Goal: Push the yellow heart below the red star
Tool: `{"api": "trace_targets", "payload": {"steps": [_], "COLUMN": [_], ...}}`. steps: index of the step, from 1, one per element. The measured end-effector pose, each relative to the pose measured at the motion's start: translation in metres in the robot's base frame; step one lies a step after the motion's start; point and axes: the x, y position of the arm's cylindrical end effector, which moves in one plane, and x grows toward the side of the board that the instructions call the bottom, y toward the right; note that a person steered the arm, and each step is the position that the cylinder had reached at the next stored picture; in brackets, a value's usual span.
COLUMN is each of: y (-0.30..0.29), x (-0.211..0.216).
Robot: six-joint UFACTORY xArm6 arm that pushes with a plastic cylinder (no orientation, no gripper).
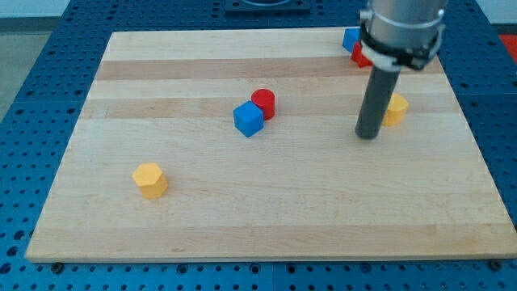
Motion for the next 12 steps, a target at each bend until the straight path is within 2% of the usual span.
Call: {"api": "trace_targets", "payload": {"steps": [1, 2, 6, 7, 8, 9, 11, 12], "y": [0.039, 0.046, 0.038, 0.038, 0.051, 0.060, 0.060, 0.059], "x": [-0.001, -0.027, -0.116, -0.104, -0.069, -0.082, -0.145, -0.159]}}
